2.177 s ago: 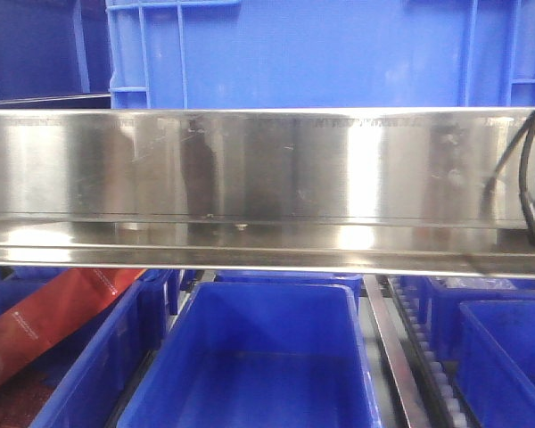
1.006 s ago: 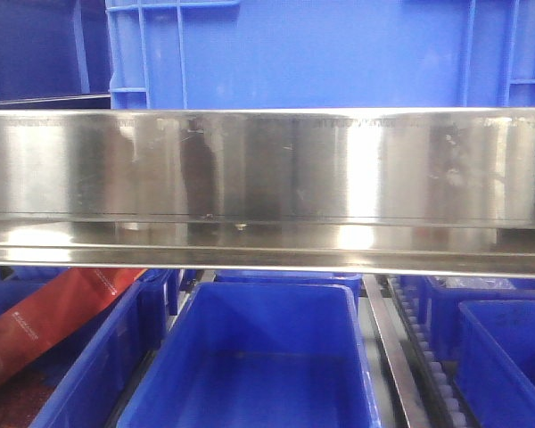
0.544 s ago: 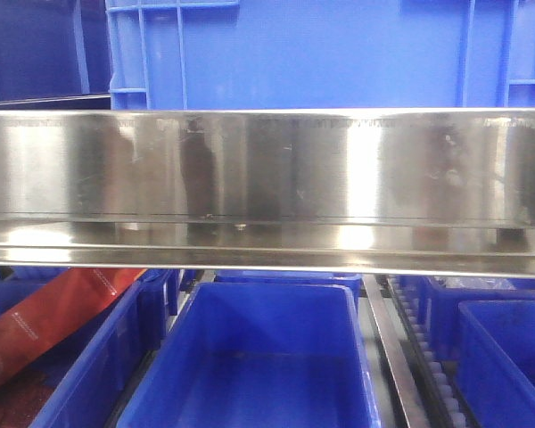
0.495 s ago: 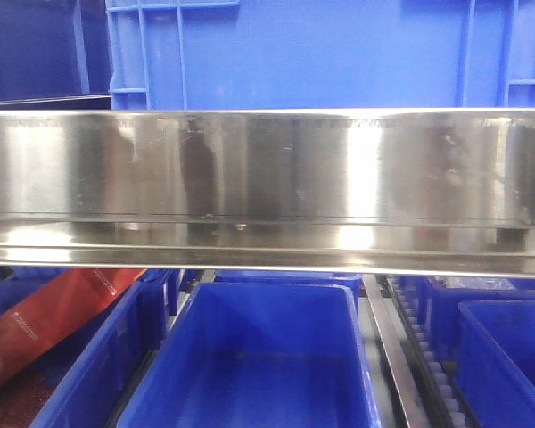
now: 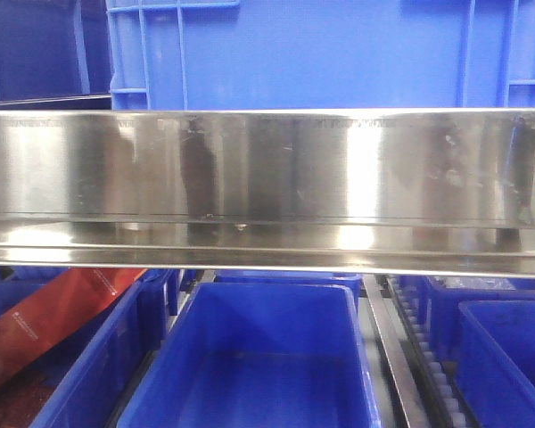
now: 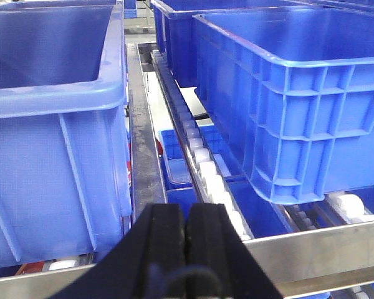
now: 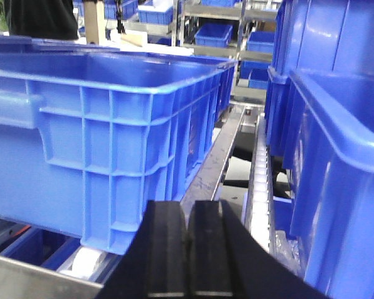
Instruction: Place cylindrical capacitor in blue bin on shelf
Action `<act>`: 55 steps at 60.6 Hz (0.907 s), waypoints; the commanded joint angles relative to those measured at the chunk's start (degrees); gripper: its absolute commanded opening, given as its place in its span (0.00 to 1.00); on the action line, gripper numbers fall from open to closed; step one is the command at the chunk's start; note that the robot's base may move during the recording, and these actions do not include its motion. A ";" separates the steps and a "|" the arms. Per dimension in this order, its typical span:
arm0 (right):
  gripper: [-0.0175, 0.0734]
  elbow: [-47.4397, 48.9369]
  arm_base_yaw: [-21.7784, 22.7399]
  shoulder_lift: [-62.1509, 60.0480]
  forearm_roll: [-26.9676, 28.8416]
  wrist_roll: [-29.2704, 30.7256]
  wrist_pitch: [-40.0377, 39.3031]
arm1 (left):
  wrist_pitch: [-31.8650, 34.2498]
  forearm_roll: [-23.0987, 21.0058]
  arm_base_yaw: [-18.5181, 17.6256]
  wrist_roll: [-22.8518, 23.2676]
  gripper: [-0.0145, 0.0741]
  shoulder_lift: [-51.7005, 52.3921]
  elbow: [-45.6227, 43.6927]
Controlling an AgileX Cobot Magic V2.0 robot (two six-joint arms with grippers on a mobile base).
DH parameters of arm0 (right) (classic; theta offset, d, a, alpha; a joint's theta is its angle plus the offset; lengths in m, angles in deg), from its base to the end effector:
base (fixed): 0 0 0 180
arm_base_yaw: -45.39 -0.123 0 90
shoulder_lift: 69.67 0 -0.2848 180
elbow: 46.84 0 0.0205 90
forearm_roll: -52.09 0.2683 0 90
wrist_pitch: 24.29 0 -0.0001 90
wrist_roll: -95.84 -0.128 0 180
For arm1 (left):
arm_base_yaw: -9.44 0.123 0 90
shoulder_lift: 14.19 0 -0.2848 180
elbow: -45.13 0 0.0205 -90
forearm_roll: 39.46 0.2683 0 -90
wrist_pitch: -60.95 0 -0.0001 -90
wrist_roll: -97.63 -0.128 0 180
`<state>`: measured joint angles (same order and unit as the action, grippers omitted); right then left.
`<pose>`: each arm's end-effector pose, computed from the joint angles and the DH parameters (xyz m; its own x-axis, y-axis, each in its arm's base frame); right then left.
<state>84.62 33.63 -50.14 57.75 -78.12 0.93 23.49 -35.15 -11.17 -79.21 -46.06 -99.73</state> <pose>0.0973 0.0258 0.3302 -0.0504 -0.0268 -0.9984 -0.2455 0.9693 -0.0136 0.1153 -0.0371 0.3652 -0.2312 0.0919 -0.9686 0.3113 0.9502 0.0158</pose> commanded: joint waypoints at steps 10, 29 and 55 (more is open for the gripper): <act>0.01 -0.22 0.20 -0.16 -0.55 -0.13 -1.73 | 1.25 -0.01 0.23 0.34 0.04 0.23 0.15; 0.01 -0.22 0.20 -0.16 -0.55 -0.13 -1.73 | 1.25 -0.01 0.33 0.34 0.04 0.23 0.40; 0.01 -0.22 0.20 -0.16 -0.44 -0.13 -1.71 | 14.38 -3.07 14.02 -0.03 0.04 14.48 17.80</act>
<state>84.63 33.63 -50.13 57.75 -78.12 0.57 31.81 -36.33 0.96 -79.21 -35.17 -87.02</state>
